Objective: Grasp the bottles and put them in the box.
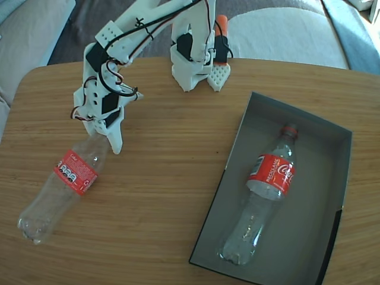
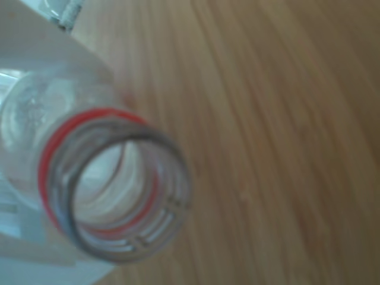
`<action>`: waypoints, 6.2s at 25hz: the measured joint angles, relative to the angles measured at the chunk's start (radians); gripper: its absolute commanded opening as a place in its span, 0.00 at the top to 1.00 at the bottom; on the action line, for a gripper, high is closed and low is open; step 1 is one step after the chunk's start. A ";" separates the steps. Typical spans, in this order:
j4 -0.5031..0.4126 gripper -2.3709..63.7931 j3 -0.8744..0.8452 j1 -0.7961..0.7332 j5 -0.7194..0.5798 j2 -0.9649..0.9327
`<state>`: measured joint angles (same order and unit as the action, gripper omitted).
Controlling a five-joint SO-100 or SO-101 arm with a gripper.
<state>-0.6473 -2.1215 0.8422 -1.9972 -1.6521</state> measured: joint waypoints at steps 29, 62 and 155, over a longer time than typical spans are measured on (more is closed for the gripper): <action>0.006 0.96 0.026 0.008 0.011 0.000; -1.000 0.97 1.112 -0.916 1.161 0.000; -0.971 0.96 1.123 -1.839 1.519 0.502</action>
<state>-1.6183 -0.9986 -0.9971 -0.4786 -1.1505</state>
